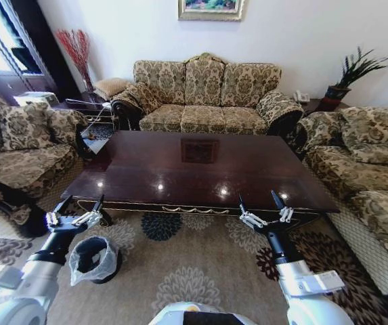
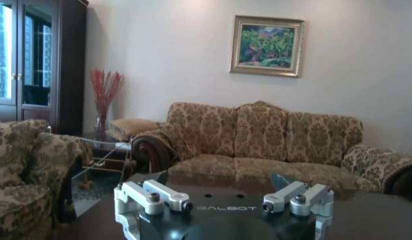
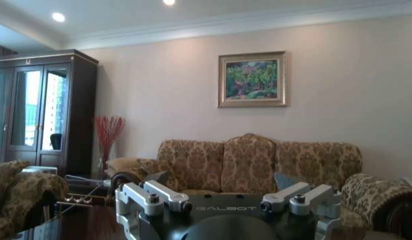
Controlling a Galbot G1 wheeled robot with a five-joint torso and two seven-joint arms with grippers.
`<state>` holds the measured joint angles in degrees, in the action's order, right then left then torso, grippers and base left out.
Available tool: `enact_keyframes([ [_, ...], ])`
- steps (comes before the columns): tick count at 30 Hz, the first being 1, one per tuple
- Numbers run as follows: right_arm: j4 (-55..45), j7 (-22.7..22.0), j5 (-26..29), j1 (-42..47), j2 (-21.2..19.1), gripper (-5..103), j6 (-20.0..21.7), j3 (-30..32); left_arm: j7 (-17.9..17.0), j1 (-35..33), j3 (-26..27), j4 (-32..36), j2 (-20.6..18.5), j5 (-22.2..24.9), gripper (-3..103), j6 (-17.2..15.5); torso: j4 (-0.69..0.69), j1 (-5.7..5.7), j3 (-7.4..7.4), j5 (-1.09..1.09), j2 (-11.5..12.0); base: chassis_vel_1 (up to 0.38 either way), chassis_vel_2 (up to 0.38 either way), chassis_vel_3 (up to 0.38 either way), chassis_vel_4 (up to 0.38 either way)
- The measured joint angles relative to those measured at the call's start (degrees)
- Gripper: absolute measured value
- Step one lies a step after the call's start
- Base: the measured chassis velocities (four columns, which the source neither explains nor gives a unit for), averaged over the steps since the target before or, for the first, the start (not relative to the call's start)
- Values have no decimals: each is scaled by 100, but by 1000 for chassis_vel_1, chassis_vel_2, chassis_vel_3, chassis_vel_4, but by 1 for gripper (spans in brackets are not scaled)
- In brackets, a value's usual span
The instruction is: Move to the front of the table and place the trash on the table into the trash bin.
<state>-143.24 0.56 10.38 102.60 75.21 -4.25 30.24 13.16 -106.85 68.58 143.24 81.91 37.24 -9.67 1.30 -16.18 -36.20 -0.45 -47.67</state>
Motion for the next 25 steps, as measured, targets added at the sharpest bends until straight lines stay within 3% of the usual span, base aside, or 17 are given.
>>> enact_keyframes([
  [25,0,0,0,0,0,100,0,0,0,0,0,0,0,0,100,0,0,0,0,0,0,0,0,0,0],
])
